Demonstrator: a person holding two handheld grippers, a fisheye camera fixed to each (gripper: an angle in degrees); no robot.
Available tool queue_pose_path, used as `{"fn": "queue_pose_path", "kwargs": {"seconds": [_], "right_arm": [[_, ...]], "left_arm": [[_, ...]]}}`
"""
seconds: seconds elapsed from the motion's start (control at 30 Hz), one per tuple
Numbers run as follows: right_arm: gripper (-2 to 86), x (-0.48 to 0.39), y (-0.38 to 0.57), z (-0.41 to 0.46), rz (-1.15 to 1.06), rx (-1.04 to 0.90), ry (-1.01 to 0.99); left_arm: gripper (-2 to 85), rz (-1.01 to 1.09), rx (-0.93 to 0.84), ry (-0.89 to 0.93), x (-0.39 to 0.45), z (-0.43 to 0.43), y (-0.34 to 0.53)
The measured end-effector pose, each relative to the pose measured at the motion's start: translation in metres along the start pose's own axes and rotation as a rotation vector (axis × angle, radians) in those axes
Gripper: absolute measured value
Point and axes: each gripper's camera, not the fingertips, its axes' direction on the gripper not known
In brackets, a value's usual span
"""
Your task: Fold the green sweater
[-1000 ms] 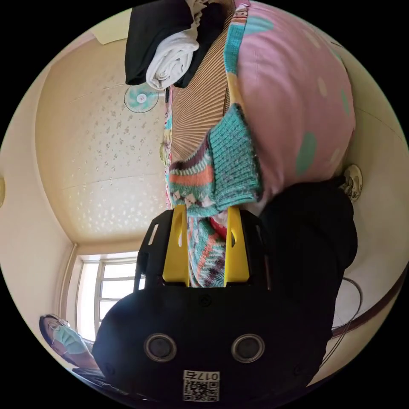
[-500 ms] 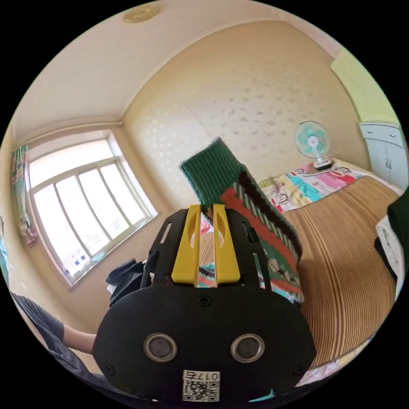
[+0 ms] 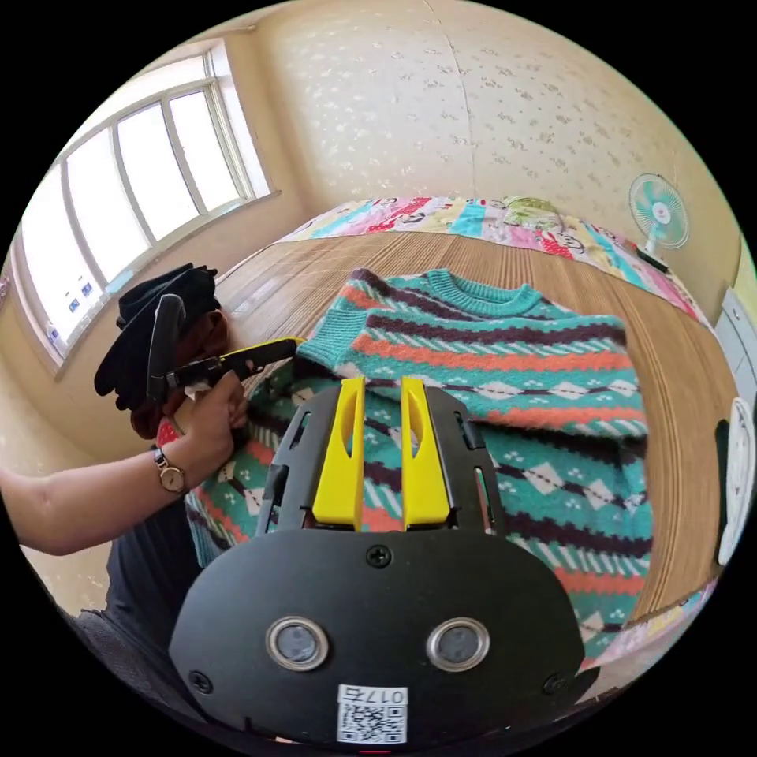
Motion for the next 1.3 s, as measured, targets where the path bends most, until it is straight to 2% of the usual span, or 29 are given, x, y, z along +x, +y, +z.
{"fn": "queue_pose_path", "kwargs": {"seconds": [0.13,0.23,0.33,0.43,0.5,0.57,0.73,0.83,0.93,1.03,1.13,1.2,1.27,1.3], "right_arm": [[5.6,0.032,0.037,-0.013,0.09,-0.075,0.145],[3.2,0.039,0.057,-0.024,0.1,-0.113,0.188],[1.6,0.036,0.073,-0.041,0.114,-0.131,0.334],[0.9,0.046,0.091,-0.05,0.213,-0.132,0.276],[0.8,0.05,0.094,-0.038,0.233,-0.148,0.266],[0.6,0.056,0.084,-0.003,0.219,-0.268,0.264],[0.4,0.051,0.007,0.07,0.049,-0.488,0.429],[0.3,0.062,-0.019,0.1,0.042,-0.395,0.488],[0.3,0.087,-0.038,0.112,0.109,-0.327,0.437],[0.3,0.107,-0.045,0.112,0.171,-0.301,0.366],[0.4,0.111,-0.039,0.107,0.165,-0.272,0.369],[0.4,0.111,-0.037,0.106,0.151,-0.273,0.389],[0.4,0.113,-0.036,0.106,0.135,-0.276,0.406],[0.4,0.114,-0.034,0.104,0.128,-0.273,0.415]], "left_arm": [[-1.0,0.007,-0.006,-0.011,0.012,-0.001,-0.008],[-1.0,-0.007,-0.116,0.015,0.019,-0.008,-0.016],[-0.8,0.027,-0.065,-0.003,0.048,-0.058,0.014],[-0.2,0.159,-0.053,-0.073,0.095,-0.087,0.053],[1.1,0.214,-0.183,-0.158,0.119,-0.069,0.06],[1.8,0.221,-0.319,-0.226,0.123,-0.038,0.053],[0.8,0.205,-0.349,-0.223,0.121,0.0,0.004],[0.4,0.248,-0.295,-0.31,0.129,0.033,-0.033],[0.3,0.308,-0.302,-0.417,0.138,0.063,-0.07],[0.8,0.223,-0.295,-0.323,0.117,0.056,-0.088],[1.5,0.096,-0.218,-0.093,0.084,-0.002,-0.067],[4.3,0.138,0.017,0.112,0.072,-0.08,-0.016],[5.7,0.077,0.091,0.068,0.063,-0.123,0.023],[7.2,0.027,0.071,0.003,0.058,-0.138,0.041]]}}
